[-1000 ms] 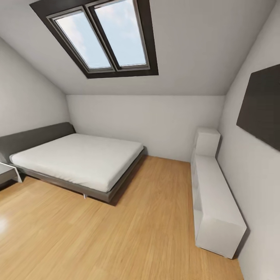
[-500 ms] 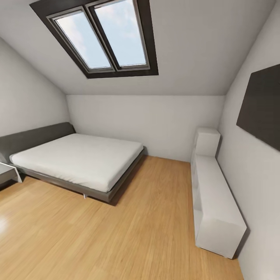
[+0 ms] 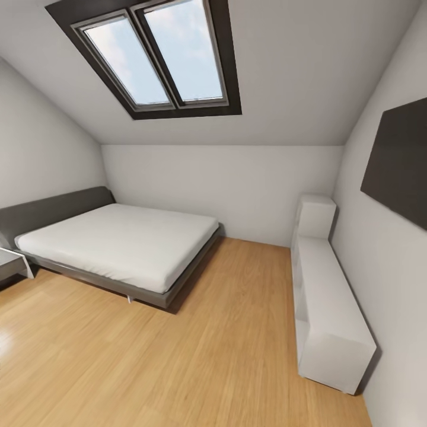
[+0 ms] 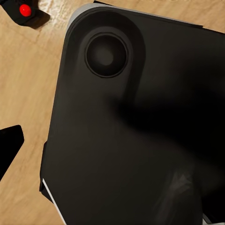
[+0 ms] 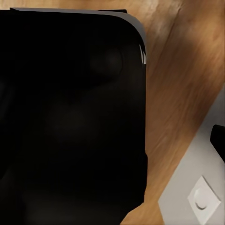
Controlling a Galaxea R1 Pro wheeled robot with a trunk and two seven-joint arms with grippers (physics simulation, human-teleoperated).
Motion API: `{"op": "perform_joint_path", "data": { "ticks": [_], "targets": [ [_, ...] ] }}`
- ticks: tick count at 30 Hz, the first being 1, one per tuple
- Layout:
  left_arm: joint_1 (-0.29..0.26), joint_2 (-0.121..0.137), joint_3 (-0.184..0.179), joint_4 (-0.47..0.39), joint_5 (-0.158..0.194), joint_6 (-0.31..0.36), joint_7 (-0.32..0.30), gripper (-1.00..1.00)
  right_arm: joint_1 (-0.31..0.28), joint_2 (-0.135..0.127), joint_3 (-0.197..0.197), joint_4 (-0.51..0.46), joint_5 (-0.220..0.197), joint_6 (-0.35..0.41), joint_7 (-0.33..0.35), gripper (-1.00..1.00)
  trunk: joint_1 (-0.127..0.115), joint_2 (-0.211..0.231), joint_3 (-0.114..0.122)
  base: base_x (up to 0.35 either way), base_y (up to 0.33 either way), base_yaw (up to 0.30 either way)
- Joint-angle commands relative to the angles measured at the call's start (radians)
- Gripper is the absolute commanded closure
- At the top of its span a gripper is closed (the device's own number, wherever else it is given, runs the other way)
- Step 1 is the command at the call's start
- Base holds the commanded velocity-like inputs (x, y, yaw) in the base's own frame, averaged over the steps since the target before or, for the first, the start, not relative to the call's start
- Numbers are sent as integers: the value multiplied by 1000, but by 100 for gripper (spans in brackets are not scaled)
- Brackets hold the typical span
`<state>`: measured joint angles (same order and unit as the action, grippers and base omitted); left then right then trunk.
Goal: Attach the digital camera to the camera tripod in the bedroom.
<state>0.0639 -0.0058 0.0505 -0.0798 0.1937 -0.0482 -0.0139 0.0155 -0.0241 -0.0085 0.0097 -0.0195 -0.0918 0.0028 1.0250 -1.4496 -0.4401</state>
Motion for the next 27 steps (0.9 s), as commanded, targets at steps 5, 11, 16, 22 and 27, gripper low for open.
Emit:
{"op": "perform_joint_path", "data": {
  "ticks": [5, 11, 16, 22, 27],
  "targets": [
    [1, -1, 5, -2, 4, -1, -1, -100, 0, -1, -1, 1, -2, -5, 0, -100, 0, 0, -1, 0, 161, 0],
    [1, -1, 5, -2, 4, -1, -1, -100, 0, -2, -1, 1, -2, -5, 0, -100, 0, 0, -1, 0, 121, 0],
    [1, 0, 5, -2, 4, -1, -1, -100, 0, -1, -1, 1, -2, -5, 0, -100, 0, 0, -1, 0, 31, 0],
    [1, 0, 5, -2, 4, -1, -1, -100, 0, -1, -1, 1, -2, -5, 0, -100, 0, 0, -1, 0, 9, 0],
    [1, 0, 6, -2, 4, -1, -1, -100, 0, -2, -1, 1, -2, -5, 0, -100, 0, 0, -1, 0, 3, 0]
  ]
}}
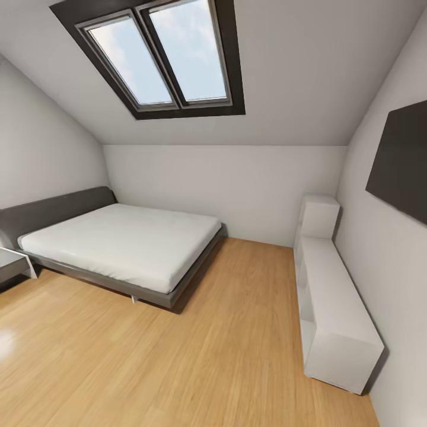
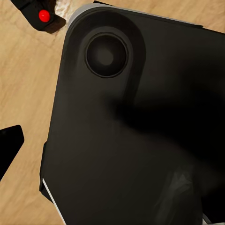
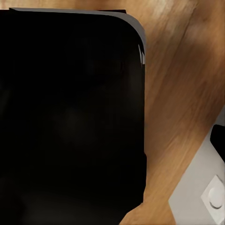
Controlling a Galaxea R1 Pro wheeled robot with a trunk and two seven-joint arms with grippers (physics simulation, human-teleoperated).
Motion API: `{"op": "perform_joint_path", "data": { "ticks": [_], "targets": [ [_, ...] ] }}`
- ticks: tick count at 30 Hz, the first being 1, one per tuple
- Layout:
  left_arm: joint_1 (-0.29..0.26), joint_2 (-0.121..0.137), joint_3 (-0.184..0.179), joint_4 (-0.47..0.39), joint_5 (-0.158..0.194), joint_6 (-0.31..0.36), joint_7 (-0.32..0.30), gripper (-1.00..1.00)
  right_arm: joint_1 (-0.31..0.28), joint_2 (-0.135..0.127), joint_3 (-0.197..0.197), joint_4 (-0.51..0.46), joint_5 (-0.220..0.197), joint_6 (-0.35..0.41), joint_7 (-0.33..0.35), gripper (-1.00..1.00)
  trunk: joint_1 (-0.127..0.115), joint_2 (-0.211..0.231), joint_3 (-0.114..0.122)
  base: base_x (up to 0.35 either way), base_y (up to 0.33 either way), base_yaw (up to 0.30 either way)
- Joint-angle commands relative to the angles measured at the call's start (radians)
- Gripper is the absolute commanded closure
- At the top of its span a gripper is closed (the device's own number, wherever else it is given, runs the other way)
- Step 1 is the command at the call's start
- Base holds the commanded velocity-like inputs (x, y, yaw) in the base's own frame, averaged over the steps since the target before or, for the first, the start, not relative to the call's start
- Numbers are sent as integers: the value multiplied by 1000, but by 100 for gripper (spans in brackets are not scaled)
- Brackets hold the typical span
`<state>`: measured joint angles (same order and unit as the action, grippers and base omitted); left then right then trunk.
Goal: Attach the digital camera to the camera tripod in the bedroom.
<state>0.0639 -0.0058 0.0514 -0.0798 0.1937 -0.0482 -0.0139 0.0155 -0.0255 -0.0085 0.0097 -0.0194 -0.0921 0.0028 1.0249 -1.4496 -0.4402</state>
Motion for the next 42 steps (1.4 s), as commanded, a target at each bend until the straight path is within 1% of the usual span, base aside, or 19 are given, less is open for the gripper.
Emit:
{"op": "perform_joint_path", "data": {
  "ticks": [1, 4, 8, 9, 12, 16, 22, 42],
  "targets": [
    [1, 0, 5, -1, 4, -1, -1, -100, 0, 0, -1, 1, -2, -5, 0, -100, 0, 0, -1, 0, 1, 0],
    [-1, -17, -9, -15, 21, -6, 16, -100, 0, 1, -1, 1, 6, -10, 2, -100, 0, 0, -1, 0, 0, 0],
    [-1, -40, -9, -15, 44, -6, 38, -100, 0, 1, -1, 1, 6, -10, 2, -100, 0, 0, -1, 0, 0, 0],
    [-1, -36, -5, -13, 49, -6, 43, -100, 0, 2, -1, 1, 6, -10, 2, -100, 0, 0, -1, 0, 0, 0],
    [-1, -23, 5, -8, 34, -6, 26, -100, 0, 4, -1, 1, 6, -10, 1, -100, 0, 0, -1, 0, 0, 0],
    [-1, -19, 9, -5, 18, -6, 7, -100, 0, 3, 0, 1, 6, -11, 1, -100, 0, 0, -1, 1, 0, 0],
    [-1, -17, 10, -4, 12, -6, 1, -100, 0, 1, 0, 1, 6, -11, 1, -100, 0, 0, -1, 100, 0, 0],
    [-1, -16, 10, -1, 13, -5, -1, -100, 0, -1, 0, 1, 6, -11, 1, -100, 0, 0, -1, 299, 0, 0]
  ]
}}
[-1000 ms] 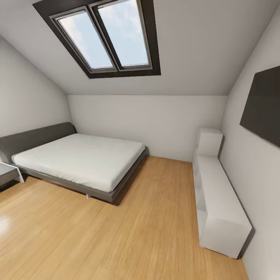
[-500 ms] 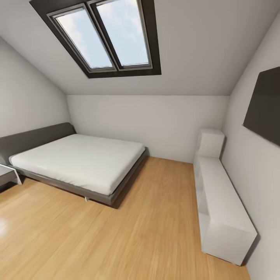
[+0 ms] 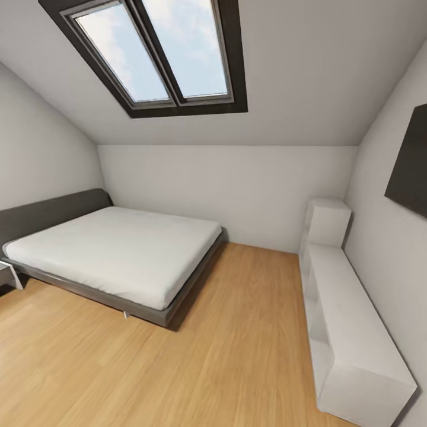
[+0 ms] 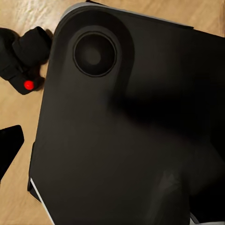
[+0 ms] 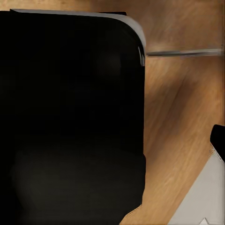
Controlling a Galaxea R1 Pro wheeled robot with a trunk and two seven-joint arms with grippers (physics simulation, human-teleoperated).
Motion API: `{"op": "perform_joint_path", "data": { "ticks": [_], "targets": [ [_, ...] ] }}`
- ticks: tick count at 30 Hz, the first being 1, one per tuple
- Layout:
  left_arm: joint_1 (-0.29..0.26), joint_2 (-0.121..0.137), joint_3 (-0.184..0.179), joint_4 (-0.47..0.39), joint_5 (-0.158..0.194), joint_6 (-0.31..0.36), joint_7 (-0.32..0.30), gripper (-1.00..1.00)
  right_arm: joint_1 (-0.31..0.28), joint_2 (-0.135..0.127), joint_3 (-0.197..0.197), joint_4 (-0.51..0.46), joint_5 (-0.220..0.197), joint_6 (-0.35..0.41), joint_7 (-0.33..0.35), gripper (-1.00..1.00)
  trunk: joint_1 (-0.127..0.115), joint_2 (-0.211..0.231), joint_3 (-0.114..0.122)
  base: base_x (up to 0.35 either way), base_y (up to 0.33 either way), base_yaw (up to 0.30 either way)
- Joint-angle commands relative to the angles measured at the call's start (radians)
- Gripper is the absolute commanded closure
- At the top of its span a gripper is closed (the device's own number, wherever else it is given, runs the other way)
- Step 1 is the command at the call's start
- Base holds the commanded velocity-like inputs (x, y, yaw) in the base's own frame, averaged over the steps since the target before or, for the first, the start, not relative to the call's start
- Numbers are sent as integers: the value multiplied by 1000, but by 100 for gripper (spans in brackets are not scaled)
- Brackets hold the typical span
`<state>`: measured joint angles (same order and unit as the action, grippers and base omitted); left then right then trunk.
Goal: Attach the digital camera to the camera tripod in the bedroom.
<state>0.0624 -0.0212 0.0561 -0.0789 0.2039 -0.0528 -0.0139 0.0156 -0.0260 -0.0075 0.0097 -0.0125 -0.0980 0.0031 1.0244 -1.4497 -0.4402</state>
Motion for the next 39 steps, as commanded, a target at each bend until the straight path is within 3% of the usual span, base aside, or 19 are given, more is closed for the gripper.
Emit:
{"op": "perform_joint_path", "data": {
  "ticks": [1, 39],
  "targets": [
    [1, 0, 5, -1, 3, -1, -1, -100, 0, 0, -1, 1, -1, -5, 0, -100, 1, 0, -1, 322, 0, 0],
    [1, 0, 5, -1, 3, -1, -1, -100, 0, 0, -1, 1, -1, -5, 0, -100, 1, 0, -1, 322, 0, 0]
  ]
}}
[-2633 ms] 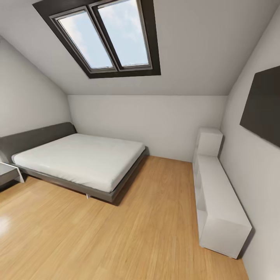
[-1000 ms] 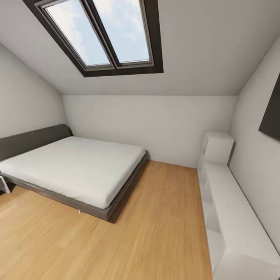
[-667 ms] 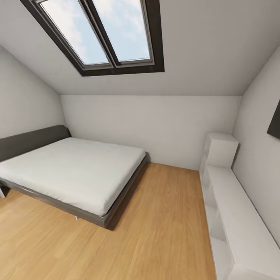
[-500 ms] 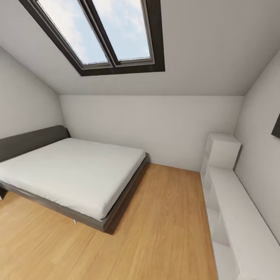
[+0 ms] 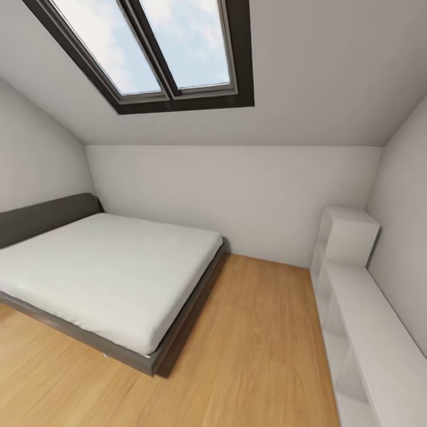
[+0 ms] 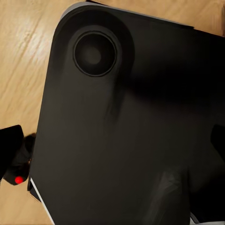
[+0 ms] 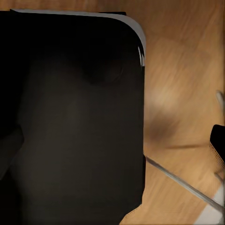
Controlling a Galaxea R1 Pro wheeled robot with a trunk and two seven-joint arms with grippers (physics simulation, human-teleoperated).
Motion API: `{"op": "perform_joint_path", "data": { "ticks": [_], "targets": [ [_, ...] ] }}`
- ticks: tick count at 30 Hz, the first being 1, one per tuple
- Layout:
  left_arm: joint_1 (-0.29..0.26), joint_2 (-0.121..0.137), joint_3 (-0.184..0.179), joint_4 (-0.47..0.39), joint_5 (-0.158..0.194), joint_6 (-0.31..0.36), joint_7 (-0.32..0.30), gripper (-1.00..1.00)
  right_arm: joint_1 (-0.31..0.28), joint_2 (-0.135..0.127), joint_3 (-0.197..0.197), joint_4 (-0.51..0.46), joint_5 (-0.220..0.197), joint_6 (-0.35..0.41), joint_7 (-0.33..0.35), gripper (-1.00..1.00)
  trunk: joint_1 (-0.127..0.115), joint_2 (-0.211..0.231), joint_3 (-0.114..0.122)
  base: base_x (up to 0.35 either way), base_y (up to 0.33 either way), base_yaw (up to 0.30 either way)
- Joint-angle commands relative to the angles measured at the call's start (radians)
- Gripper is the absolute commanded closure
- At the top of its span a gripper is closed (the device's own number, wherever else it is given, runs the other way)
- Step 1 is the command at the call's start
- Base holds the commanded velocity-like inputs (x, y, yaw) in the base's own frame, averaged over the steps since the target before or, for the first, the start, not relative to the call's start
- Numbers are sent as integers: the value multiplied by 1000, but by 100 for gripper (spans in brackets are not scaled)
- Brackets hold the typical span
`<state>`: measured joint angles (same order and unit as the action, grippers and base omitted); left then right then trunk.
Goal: Attach the digital camera to the camera tripod in the bedroom.
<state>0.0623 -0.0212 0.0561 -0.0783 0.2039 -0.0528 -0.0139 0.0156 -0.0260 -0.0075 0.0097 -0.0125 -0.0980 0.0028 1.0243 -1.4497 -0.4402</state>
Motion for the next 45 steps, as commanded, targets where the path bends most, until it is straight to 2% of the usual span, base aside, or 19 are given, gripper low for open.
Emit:
{"op": "perform_joint_path", "data": {
  "ticks": [1, 22, 32, 45],
  "targets": [
    [1, 0, 5, -1, 3, -1, -1, -100, 0, 0, -1, 1, -1, -5, 0, -100, 1, 0, -1, 322, 0, 0],
    [1, 0, 6, -2, 2, -1, -2, -100, 0, -1, -1, 1, -1, -5, 0, -100, 1, 0, -1, 320, 0, 0],
    [1, 0, 7, -3, 2, -1, -1, -100, 0, 3, 0, 1, -3, 6, 1, -100, 1, 0, -1, 48, 0, 38],
    [1, 0, 7, -3, 2, -1, -1, -100, 0, 1, -2, -1, 0, 7, 0, -100, 1, 0, -1, 3, 0, 247]
  ]
}}
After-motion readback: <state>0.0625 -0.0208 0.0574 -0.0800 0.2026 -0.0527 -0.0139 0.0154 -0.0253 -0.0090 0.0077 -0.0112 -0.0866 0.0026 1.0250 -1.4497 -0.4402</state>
